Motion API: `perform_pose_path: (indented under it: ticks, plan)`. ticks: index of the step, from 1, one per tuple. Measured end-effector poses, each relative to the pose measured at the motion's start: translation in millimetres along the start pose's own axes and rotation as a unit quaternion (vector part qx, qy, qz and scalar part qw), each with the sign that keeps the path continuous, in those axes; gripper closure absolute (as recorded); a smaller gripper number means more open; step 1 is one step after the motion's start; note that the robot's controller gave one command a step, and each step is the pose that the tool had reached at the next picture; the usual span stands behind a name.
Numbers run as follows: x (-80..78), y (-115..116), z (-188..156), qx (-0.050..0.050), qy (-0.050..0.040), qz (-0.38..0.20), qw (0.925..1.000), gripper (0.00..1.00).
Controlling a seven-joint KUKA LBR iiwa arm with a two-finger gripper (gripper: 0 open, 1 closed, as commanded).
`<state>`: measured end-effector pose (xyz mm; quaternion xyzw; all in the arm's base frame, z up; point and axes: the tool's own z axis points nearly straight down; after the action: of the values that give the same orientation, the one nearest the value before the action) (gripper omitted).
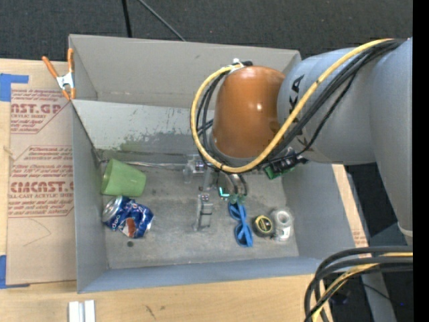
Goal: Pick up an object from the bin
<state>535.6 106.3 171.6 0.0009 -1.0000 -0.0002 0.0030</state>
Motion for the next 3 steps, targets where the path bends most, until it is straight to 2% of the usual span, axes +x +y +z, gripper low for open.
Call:
perform_pose_path:
  ticks: [1,2,3]
  plan:
    - [-1.6,71.1,106.8,0.0,0.0001,0.007,1.0,0.0]
    - [-4.2,68.2,102.2,0.0,-0.0031,0.009,1.0,1.0]
    - [-2.1,86.6,-52.4,-0.002,-0.008,-0.007,0.9999,1.0]
